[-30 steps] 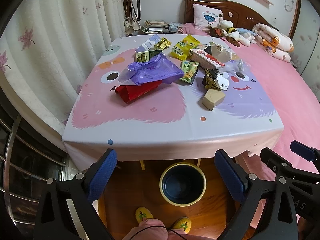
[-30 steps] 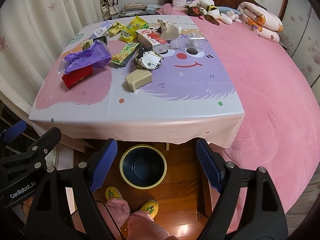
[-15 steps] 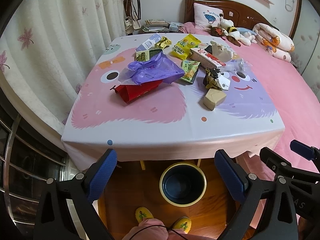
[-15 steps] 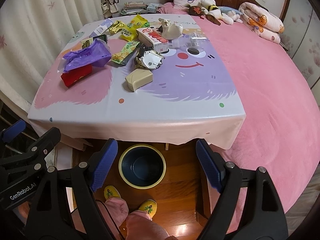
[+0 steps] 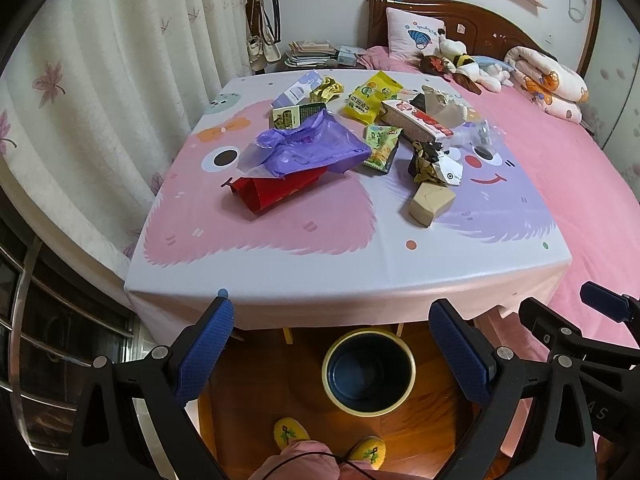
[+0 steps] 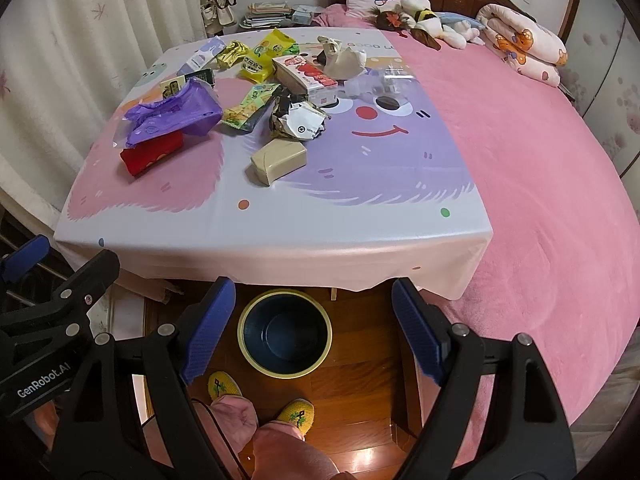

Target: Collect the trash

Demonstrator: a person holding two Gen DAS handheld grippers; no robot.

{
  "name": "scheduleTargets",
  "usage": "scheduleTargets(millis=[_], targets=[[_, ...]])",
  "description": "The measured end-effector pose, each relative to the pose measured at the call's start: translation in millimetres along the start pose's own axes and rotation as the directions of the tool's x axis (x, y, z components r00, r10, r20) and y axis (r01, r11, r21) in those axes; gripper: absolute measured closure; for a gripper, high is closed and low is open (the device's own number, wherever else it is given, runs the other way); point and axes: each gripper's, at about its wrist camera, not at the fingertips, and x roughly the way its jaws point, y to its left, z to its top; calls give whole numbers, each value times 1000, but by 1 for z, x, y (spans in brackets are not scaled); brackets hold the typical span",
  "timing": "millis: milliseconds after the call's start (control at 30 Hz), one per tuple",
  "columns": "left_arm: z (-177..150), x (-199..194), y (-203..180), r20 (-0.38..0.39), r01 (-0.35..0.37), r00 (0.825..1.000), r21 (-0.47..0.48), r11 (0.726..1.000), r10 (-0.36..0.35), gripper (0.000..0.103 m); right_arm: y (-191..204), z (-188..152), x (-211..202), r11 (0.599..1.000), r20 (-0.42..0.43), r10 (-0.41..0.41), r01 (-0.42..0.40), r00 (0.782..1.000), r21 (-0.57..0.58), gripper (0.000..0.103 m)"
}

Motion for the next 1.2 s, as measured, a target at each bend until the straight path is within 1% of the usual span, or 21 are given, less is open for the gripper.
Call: scheduleTargets(millis=[367,533,767,833,1000,1200], targets=[[0,0,0,-2,-4,1000,-1,1000,4,4,4,4,5,1000,-8,1,-1,1000,-8,23],[11,-4,12,6,-7,1000,-13,1000,7,4,7,5,-1,1000,1,7,-7,1000,-18,23],[20,-15,19,32,-45,998,-32,998,46,4,11,11,-12,999,33,43,-42,999,-32,23],[21,-20,21,38,-59,997,-37,998,60,4,15,14,-16,998,46,57,-56,997,-39,24],[25,-31,28,67,-66,995,-56,996,70,4,24,23,-18,995,67,79,-75,995,-61,25],[41,-25,36,78,-70,994,-41,997,73,4,31,40,-6,995,61,83,-80,995,-60,25]])
